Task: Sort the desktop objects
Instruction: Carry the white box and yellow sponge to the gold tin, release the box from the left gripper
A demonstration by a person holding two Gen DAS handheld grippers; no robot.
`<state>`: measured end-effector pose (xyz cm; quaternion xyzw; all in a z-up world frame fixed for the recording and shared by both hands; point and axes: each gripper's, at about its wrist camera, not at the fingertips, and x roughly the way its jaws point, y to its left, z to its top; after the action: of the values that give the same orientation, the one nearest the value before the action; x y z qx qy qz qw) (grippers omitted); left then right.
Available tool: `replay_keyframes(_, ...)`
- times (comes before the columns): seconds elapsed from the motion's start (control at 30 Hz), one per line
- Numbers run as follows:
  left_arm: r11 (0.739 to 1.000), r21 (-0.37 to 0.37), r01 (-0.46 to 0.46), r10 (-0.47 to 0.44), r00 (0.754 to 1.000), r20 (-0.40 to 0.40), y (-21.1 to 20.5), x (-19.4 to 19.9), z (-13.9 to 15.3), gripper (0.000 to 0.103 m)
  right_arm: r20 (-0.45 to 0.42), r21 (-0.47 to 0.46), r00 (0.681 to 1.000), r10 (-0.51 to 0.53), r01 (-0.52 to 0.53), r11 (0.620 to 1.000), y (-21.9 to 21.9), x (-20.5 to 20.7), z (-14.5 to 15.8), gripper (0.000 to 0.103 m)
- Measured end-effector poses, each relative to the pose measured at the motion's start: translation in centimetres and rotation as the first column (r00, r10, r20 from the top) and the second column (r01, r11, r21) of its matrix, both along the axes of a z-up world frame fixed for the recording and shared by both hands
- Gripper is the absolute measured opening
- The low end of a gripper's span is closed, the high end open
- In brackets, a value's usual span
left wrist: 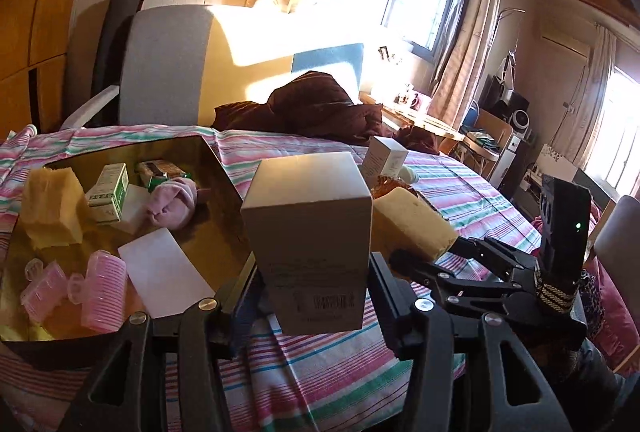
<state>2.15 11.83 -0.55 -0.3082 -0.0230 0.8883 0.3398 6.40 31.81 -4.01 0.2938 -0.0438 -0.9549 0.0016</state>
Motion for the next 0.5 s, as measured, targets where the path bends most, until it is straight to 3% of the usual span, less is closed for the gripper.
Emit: replay_keyframes(0.5,0.996,-0.016,-0.083,0.083,0.996,-0.032,-3.2,-1.1,0.2,0.051,-0.015,0.020,0.998,0.055,-0.055,0.998,-2.4,-0.7,0.7,0.071)
